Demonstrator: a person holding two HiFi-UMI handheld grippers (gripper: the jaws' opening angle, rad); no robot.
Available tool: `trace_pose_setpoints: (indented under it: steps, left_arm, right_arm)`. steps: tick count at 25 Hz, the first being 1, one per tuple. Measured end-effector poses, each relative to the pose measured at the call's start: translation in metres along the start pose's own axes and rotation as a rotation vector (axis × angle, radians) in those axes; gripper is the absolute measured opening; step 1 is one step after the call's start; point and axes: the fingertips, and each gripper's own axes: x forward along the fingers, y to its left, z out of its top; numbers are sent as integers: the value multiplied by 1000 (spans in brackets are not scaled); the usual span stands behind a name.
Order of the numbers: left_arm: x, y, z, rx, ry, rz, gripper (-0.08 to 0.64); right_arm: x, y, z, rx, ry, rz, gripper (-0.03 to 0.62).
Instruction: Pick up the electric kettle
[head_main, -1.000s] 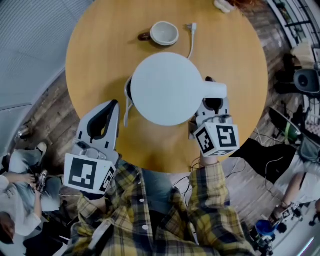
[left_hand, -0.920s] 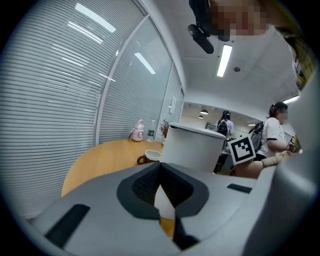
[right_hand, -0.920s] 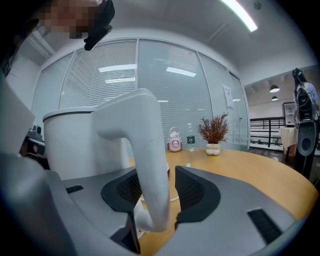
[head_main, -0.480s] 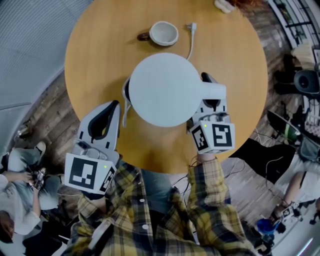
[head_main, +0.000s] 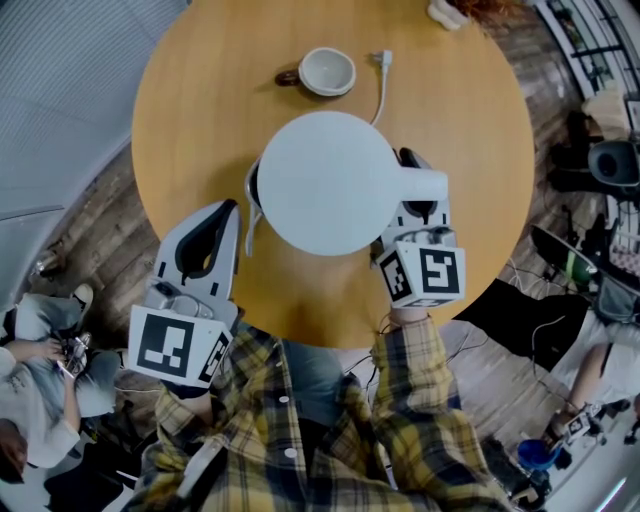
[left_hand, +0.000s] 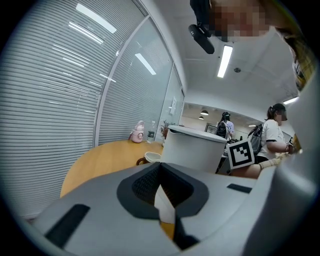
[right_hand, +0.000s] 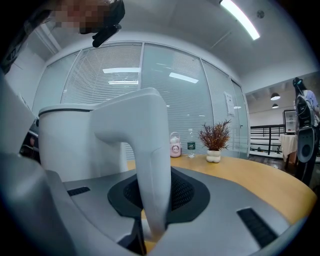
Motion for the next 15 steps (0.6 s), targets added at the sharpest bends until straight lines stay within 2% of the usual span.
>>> trace_pose_setpoints:
  steps: [15]
  left_arm:
    - [-5,5,15,19,-21,12,2]
  right_arm:
    - [3,-3,0,61,12,-55,84]
